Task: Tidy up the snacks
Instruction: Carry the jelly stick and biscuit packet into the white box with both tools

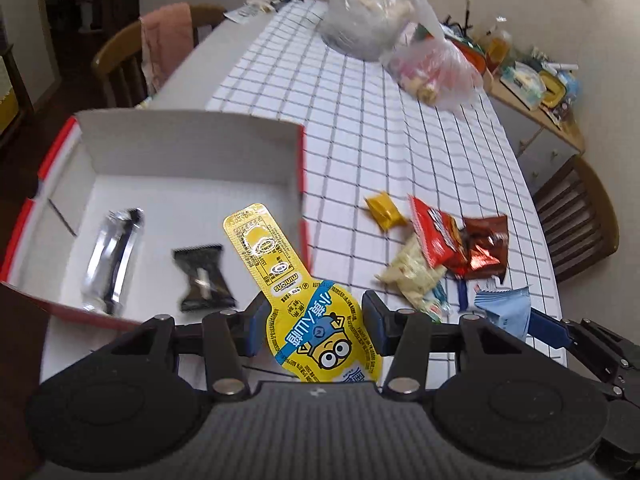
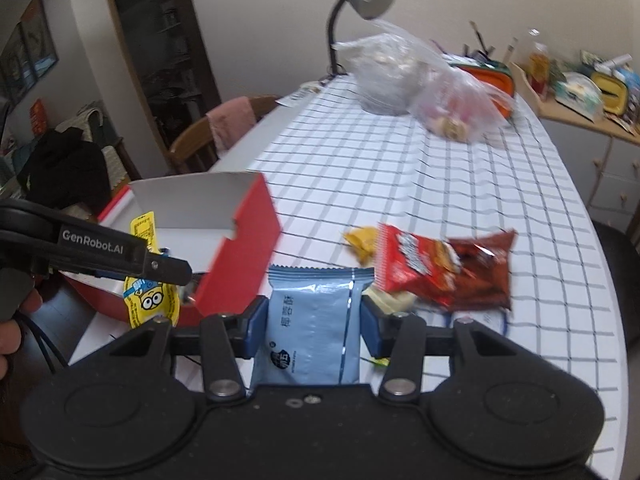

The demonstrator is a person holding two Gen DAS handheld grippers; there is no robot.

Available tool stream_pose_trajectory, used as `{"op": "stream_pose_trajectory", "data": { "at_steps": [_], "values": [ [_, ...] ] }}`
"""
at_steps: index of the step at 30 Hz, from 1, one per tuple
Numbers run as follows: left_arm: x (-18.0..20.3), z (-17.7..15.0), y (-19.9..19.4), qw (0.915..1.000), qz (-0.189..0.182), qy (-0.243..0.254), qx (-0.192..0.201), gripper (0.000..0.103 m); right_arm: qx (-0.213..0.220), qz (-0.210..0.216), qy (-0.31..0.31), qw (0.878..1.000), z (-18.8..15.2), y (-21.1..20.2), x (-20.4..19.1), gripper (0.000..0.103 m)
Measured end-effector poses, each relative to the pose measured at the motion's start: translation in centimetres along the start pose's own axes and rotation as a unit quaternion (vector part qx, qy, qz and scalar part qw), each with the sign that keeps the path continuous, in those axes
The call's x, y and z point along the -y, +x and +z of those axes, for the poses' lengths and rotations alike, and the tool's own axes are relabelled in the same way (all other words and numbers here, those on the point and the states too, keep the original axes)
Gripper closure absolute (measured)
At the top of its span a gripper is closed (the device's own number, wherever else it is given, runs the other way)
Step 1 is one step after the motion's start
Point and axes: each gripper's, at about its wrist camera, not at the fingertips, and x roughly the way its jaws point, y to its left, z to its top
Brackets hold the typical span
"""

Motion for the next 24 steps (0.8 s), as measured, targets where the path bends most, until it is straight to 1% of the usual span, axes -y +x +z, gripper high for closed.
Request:
{"op": "stream_pose_trajectory", "data": {
  "at_steps": [8,14,19,24],
  "values": [
    [-5.0,1.7,-1.6,0.9996,0.015,-0.004,0.022,0.055,0.008,0.013,-0.019,1.0,2.4,2.3,-5.1,0.057],
    [-8.9,2.9,-2.2,0.9991,0.031,-0.007,0.029,0.055,0.007,0.024,-0.029,0.999,3.8,4.8,-8.5,0.057],
    [-11.9,3.9,-2.0,0.9988,0.042,-0.003,0.025,0.054,-0.001,0.032,-0.037,0.999,4.5,7.3,-11.1,0.057],
    [-14.2,5.1,-1.0,0.9985,0.052,0.004,0.017,0.054,-0.012,0.032,-0.046,0.998,5.0,10.2,-12.7,0.057]
  ]
}}
